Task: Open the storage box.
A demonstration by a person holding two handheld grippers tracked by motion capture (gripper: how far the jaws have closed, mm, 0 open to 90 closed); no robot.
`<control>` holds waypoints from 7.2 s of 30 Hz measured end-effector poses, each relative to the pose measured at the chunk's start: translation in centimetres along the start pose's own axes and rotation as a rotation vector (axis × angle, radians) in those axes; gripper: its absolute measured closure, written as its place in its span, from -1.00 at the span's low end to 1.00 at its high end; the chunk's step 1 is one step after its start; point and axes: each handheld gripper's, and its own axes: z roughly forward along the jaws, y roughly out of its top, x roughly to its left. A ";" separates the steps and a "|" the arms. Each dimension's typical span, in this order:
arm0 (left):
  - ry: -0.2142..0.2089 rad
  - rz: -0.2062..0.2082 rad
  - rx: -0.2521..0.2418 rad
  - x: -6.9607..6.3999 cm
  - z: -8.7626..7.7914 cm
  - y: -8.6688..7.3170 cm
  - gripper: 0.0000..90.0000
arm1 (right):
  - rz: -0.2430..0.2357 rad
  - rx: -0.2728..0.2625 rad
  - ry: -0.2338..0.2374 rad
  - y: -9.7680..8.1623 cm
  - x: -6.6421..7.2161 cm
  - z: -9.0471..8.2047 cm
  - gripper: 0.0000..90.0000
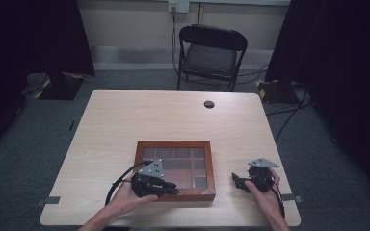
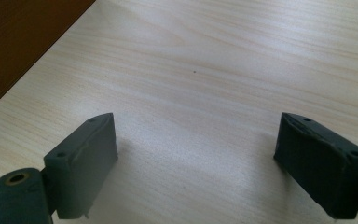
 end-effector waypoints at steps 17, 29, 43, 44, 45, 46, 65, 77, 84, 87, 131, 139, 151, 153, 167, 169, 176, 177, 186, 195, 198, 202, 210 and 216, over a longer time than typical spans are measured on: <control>-0.012 -0.015 0.000 0.2 -1.0 1.1 0.81 | 0.000 0.000 0.000 0.0 0.0 0.0 -0.73; -0.031 -0.028 -0.009 0.5 -1.6 2.1 0.82 | 0.000 0.000 0.000 0.0 0.0 0.0 -0.73; -0.049 -0.025 -0.031 0.9 -2.6 2.9 0.82 | 0.000 0.000 0.000 0.0 0.0 0.0 -0.73; -0.047 -0.025 -0.026 0.9 -2.6 3.0 0.82 | 0.000 0.000 0.000 0.0 0.0 0.0 -0.73; -0.050 -0.029 -0.032 0.9 -2.7 3.0 0.82 | 0.000 0.000 0.000 0.0 0.0 0.0 -0.73; -0.051 -0.030 -0.032 1.0 -2.7 3.1 0.82 | 0.000 0.000 0.000 0.0 0.0 0.0 -0.73; -0.048 -0.038 -0.018 1.2 -3.2 4.3 0.82 | 0.000 0.000 0.000 0.0 0.0 0.0 -0.73; -0.039 -0.037 -0.016 1.3 -3.7 5.2 0.82 | 0.000 0.000 0.000 0.0 0.0 0.0 -0.73; -0.041 -0.036 -0.006 1.5 -3.9 5.8 0.82 | 0.000 0.000 0.000 0.0 0.0 0.0 -0.73; -0.045 -0.035 -0.007 1.5 -4.0 6.0 0.82 | 0.000 0.000 0.000 0.0 0.0 0.0 -0.73; -0.071 -0.038 0.016 2.8 -5.6 8.1 0.82 | 0.000 0.000 0.000 0.0 0.0 0.0 -0.73; -0.070 -0.036 0.015 3.1 -5.9 8.6 0.82 | 0.000 0.000 0.000 0.0 0.0 0.0 -0.73; -0.072 -0.046 -0.001 3.3 -6.0 8.8 0.82 | 0.000 0.000 0.000 0.0 0.0 0.0 -0.73; -0.071 -0.047 -0.002 3.2 -6.0 8.8 0.83 | 0.000 0.000 0.000 0.0 0.0 0.0 -0.73; -0.070 -0.044 0.001 3.4 -6.1 9.0 0.83 | 0.000 0.000 0.000 0.0 0.0 0.0 -0.73; -0.071 -0.041 0.001 3.4 -6.1 9.1 0.83 | 0.000 0.000 0.000 0.0 0.0 0.0 -0.73; -0.070 -0.048 0.001 3.6 -6.3 9.3 0.83 | 0.000 0.000 0.000 0.0 0.0 0.0 -0.73; -0.070 -0.055 -0.005 3.6 -6.3 9.3 0.83 | 0.000 0.000 0.000 0.0 0.0 0.0 -0.73; -0.069 -0.052 0.004 3.7 -6.4 9.5 0.83 | 0.000 0.000 0.000 0.0 0.0 0.0 -0.73; -0.058 -0.047 0.011 3.8 -6.5 10.0 0.83 | 0.000 0.000 0.000 0.0 0.0 0.0 -0.73; -0.050 -0.049 0.004 3.8 -6.7 10.1 0.83 | 0.000 0.000 0.000 0.0 0.0 0.0 -0.73; -0.040 -0.039 0.014 3.9 -6.8 10.4 0.83 | 0.000 0.000 0.000 0.0 0.0 0.0 -0.73; -0.037 -0.038 0.014 4.1 -7.0 10.7 0.83 | 0.000 0.000 0.000 0.0 0.0 0.0 -0.73; -0.031 -0.036 0.006 4.2 -7.1 10.9 0.83 | 0.000 0.000 0.000 0.0 0.0 0.0 -0.73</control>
